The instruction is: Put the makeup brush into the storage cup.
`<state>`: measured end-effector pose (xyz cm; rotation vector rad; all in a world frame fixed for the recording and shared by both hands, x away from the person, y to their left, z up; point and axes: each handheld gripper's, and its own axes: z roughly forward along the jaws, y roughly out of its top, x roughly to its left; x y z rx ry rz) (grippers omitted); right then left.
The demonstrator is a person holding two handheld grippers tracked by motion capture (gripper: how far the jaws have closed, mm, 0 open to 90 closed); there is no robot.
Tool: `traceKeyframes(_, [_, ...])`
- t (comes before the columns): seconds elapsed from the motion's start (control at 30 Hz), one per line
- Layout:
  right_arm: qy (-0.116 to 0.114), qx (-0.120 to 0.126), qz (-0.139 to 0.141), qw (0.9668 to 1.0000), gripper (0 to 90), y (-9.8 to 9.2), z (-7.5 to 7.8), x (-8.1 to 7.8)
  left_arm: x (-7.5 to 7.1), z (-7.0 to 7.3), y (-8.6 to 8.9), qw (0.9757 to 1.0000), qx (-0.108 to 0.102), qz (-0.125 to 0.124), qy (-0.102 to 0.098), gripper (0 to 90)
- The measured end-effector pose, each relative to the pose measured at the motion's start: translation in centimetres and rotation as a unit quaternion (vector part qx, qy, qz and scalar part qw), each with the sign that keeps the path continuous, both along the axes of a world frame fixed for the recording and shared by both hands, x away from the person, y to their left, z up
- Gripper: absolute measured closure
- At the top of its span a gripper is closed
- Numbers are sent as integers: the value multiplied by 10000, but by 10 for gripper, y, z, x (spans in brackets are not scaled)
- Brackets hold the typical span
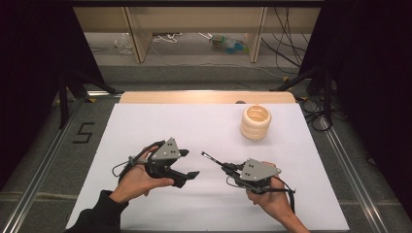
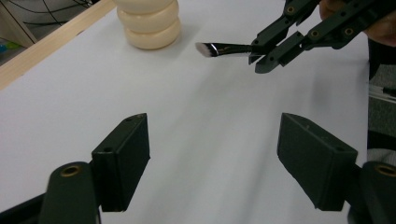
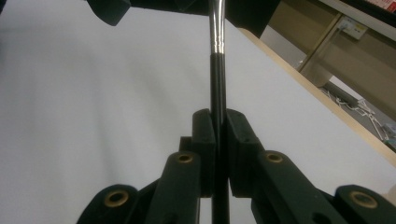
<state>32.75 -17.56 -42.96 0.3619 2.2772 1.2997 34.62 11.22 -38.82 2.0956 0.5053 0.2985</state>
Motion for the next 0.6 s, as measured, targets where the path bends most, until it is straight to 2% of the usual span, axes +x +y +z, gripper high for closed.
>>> traceKeyframes(0.1, [34, 198, 0, 9998, 840, -1, 0, 1, -1, -1, -1, 9999, -135, 24, -60, 252])
traceKeyframes(0.17, [132, 331, 17, 9994, 840, 0, 0, 1, -1, -2, -2, 9997, -243, 20, -27, 252])
traceKeyframes(0.4, [155, 539, 26, 9984, 840, 0, 0, 0, -4, -5, -5, 9980, -618, 136, -83, 253])
traceKeyframes(0.5, [174, 584, 40, 9981, 839, 1, 0, 0, -6, -6, -7, 9961, -875, 145, -33, 252])
traceKeyframes(0.6, [170, 620, 53, 9979, 840, 2, 0, -1, -7, -8, -8, 9953, -951, 139, -77, 252])
